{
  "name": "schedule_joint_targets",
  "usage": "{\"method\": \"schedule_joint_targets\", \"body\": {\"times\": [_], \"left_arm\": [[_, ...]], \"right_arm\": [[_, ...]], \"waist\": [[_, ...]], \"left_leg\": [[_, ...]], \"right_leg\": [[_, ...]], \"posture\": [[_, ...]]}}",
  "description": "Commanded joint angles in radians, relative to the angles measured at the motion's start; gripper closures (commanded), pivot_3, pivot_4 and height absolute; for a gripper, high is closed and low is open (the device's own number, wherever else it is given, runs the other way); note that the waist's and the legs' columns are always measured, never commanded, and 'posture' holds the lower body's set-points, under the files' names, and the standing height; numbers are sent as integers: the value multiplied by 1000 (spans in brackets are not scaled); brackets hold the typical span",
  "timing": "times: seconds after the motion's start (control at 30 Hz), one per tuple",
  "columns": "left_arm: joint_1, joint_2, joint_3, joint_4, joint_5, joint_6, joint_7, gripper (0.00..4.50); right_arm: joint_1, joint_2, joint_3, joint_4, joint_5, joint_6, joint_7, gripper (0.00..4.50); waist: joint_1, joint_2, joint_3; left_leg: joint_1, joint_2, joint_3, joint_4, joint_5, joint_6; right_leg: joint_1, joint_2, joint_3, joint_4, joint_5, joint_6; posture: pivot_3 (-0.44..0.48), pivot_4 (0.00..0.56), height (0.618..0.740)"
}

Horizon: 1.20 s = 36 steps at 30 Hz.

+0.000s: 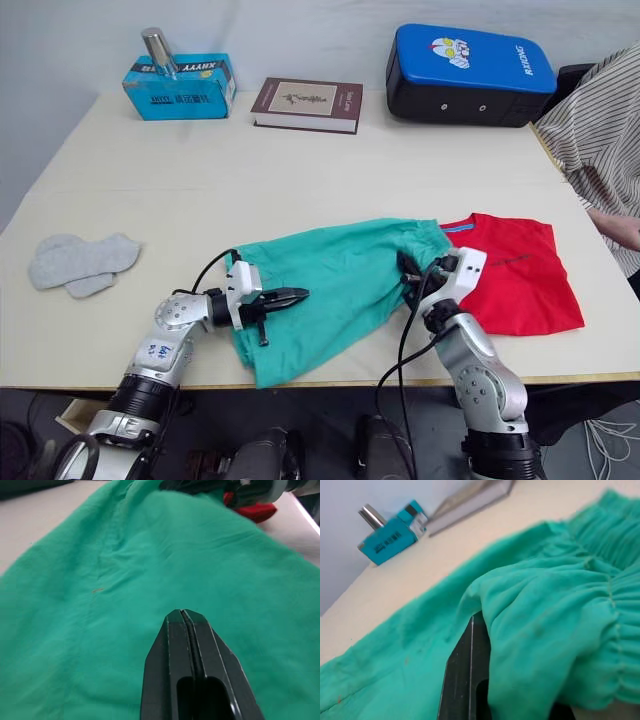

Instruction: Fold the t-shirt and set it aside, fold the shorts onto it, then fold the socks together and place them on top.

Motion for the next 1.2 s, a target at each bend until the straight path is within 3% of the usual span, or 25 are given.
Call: {"method": "schedule_joint_targets", "body": {"times": [0.03,0.3,0.57,0.63,0.73,0.93,1.07,1.13,1.2], "left_arm": [[23,13,17,-62,18,20,53,4500],[118,52,69,-173,34,113,185,4500],[365,92,190,-430,-93,194,193,4500],[390,96,196,-446,-96,199,195,4500],[408,88,222,-456,-113,208,217,4500],[515,183,354,-476,-233,264,112,4500],[632,326,472,-482,-310,350,-8,4500],[659,382,524,-510,-388,417,-60,4500],[648,407,556,-554,-491,495,-78,4500]], "right_arm": [[-75,-78,95,-117,-183,-63,82,4466],[-199,-124,407,-117,-466,-66,245,4466],[-248,-92,516,-72,-496,7,397,4466],[-245,-68,514,-60,-466,73,410,4466],[-234,-50,498,-41,-386,142,489,3787],[-272,-168,383,-105,-113,264,784,1827],[-326,-248,221,-86,149,423,891,1827],[-359,-258,197,-24,147,430,901,1827],[-384,-221,209,58,60,349,873,2202]], "waist": [[-7,0,2],[-3,-5,5],[1,-6,6],[2,-6,6],[0,-7,6],[-7,-6,7],[-4,-7,8],[-3,-7,9],[0,-6,9]], "left_leg": [[0,-1,2,0,0,1],[2,1,0,-1,0,3],[1,0,0,2,0,3],[1,0,-2,2,-1,5],[1,0,-2,2,-1,5],[1,0,-2,2,-2,5],[1,1,-3,2,-3,6],[1,1,-3,2,-3,5],[2,2,-3,2,-3,5]], "right_leg": [[-1,-1,1,0,0,0],[-1,-1,0,0,-1,-1],[-1,-3,0,0,-1,-1],[0,-3,-1,0,-1,-1],[0,-3,-1,0,0,-2],[0,-3,-1,0,-1,-2],[0,-3,-2,0,-2,-4],[-1,-3,-2,1,-2,-5],[-1,-3,-2,1,-3,-6]], "posture": [[0,150,740],[0,150,740],[0,150,740],[0,150,740],[0,150,740],[0,150,740],[0,150,740],[0,150,740],[0,150,740]]}}
